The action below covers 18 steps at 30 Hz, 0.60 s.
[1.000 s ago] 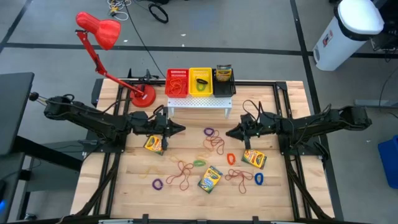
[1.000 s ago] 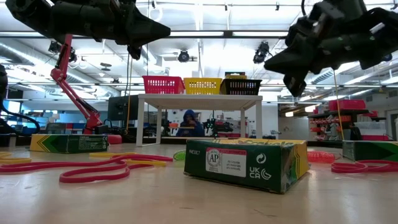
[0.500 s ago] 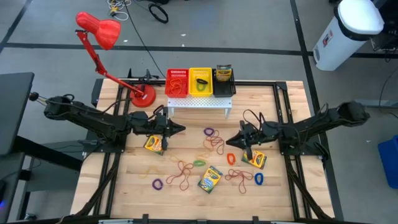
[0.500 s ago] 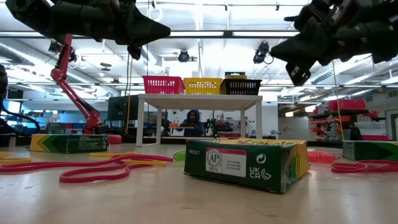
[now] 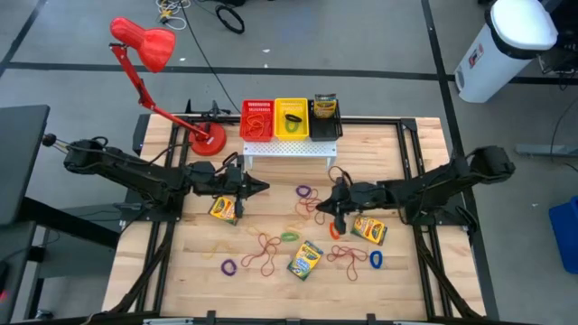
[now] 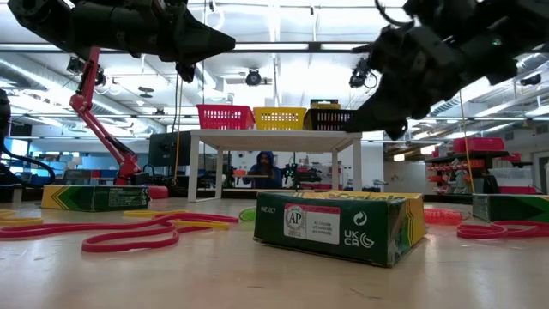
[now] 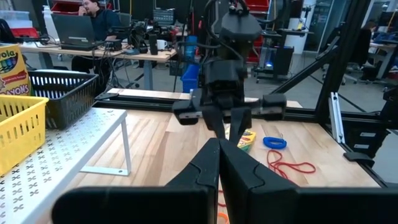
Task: Pick & Place Office Desk Supplies
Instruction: Put the orange spring keychain into the yellow bin on the shelf
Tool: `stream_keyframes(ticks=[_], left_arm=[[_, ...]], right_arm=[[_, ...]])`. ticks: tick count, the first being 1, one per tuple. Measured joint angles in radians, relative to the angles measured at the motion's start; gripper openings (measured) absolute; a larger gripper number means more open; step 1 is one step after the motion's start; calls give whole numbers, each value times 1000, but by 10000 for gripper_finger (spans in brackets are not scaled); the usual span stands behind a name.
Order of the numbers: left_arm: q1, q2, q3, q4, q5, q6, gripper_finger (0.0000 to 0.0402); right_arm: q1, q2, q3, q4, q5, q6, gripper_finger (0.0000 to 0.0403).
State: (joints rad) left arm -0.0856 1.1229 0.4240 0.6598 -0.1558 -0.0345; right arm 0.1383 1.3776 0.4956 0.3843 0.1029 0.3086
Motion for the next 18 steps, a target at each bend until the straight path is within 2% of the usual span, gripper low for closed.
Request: stream_keyframes(ticks=[8, 12, 18], left_arm=[[0, 0, 0, 0, 0, 0, 12], [0, 0, 0, -1, 0, 0, 12], [0, 0, 0, 2, 0, 0, 12]], right_arm=[[54, 43, 43, -70, 113, -13, 33], [86, 60, 106, -178, 155, -29, 34], [122, 100, 186, -395, 193, -20, 83]])
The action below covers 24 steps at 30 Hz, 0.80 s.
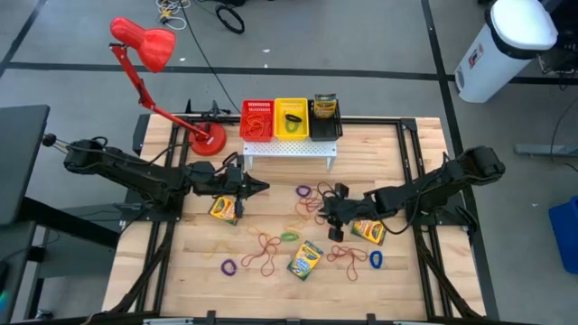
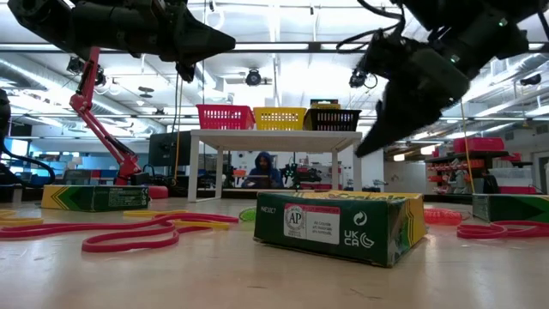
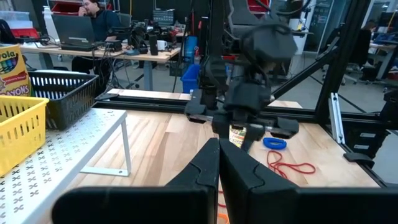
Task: Pick & Place Office Desk Supplies
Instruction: Put the orange spring keychain into the yellow bin on the shelf
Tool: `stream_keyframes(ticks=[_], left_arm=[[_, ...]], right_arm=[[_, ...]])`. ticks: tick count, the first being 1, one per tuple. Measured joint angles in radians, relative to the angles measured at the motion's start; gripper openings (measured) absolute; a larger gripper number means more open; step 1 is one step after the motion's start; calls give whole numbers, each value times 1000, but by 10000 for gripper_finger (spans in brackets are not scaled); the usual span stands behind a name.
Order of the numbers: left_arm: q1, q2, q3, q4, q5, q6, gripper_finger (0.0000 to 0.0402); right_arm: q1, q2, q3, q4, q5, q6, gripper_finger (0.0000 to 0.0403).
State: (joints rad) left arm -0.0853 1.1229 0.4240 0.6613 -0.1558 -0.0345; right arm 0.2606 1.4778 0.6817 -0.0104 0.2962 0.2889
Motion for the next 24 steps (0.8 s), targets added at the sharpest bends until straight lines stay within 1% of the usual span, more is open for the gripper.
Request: stream_keyframes(ticks=[2, 5, 9, 15, 19, 24], left_arm=[[0, 0, 0, 0, 0, 0, 12], [0, 0, 0, -1, 0, 0, 12], [0, 0, 0, -1, 0, 0, 12], [0, 0, 0, 0, 0, 0, 12], [0, 0, 0, 1, 0, 0, 12], [0, 0, 0, 1, 0, 0, 12]], right_arm=[[5, 9, 12, -64, -1, 24, 109], [9, 9, 19, -166, -40, 47, 143], [8, 9, 16, -243, -93, 126, 162], [8, 48, 11, -234, -124, 133, 156], [7, 101, 12, -235, -131, 117, 146], [6, 115, 14, -230, -158, 94, 128]])
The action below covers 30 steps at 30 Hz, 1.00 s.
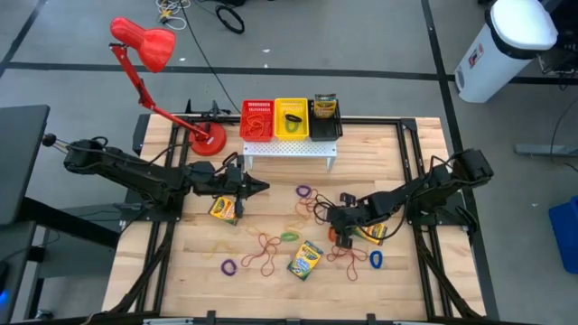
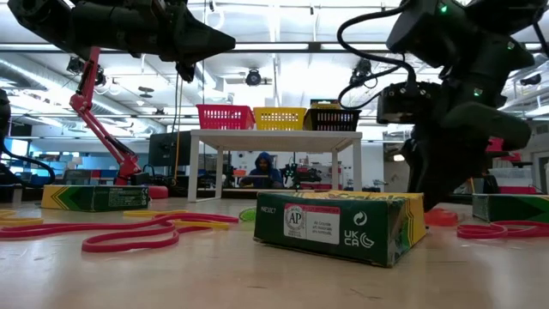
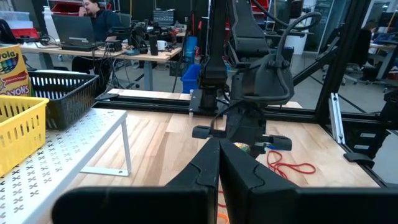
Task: Pick & Place Office Desk Supplies
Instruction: Put the orange spring keychain into the yellow bin on the shelf
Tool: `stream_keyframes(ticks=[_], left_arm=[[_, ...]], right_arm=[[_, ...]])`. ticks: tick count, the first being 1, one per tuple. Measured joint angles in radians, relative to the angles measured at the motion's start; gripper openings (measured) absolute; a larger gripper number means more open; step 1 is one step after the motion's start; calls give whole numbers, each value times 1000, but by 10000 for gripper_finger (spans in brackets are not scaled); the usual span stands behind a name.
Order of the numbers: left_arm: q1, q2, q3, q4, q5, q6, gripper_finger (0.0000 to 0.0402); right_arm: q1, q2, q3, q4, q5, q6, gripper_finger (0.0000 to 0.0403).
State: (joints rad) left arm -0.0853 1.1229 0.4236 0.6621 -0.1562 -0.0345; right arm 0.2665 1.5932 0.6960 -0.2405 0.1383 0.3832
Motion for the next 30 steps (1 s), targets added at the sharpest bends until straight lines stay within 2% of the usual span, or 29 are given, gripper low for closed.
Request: stream_keyframes(ticks=[8, 22, 30], left_arm=[[0, 0, 0, 0, 0, 0, 12], [0, 0, 0, 0, 0, 0, 12], [0, 0, 0, 0, 0, 0, 12]], right_arm=[[0, 3, 14, -17, 37, -22, 84], [-1, 2, 15, -50, 30, -22, 77], [-22, 1, 15, -46, 48, -49, 22]])
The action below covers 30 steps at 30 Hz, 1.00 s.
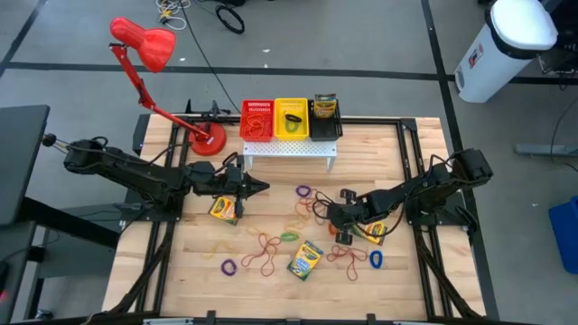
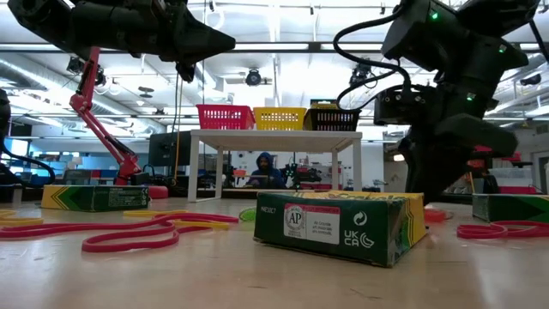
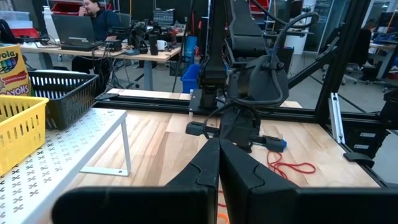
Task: Pick & Place Office Desk Supplies
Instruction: Put the orange spring keychain into the yellow bin on the shelf
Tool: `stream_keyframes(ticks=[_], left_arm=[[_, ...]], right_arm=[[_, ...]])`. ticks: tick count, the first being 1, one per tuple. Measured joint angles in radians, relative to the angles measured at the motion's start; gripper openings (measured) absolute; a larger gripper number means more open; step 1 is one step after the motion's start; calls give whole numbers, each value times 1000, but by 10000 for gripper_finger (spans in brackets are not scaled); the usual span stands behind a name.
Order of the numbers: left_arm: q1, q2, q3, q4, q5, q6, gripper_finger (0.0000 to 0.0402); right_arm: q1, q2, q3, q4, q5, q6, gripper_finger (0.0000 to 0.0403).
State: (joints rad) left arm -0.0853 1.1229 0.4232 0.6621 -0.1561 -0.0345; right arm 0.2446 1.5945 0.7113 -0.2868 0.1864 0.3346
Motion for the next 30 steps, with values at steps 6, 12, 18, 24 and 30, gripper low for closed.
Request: stream_keyframes(ticks=[6, 12, 18, 24, 30], left_arm=[[0, 0, 0, 0, 0, 0, 12], [0, 0, 0, 0, 0, 0, 12], [0, 0, 0, 0, 0, 0, 12], [0, 0, 0, 0, 0, 0, 12], [0, 0, 0, 0, 0, 0, 12]], right_arm=[[-3, 1, 18, -9, 16, -14, 18], [-3, 1, 74, -3, 67, -49, 12], [-2, 1, 99, -1, 68, -52, 13], [27, 1, 130, -1, 68, -52, 12], [65, 1, 189, -12, 87, -53, 14]])
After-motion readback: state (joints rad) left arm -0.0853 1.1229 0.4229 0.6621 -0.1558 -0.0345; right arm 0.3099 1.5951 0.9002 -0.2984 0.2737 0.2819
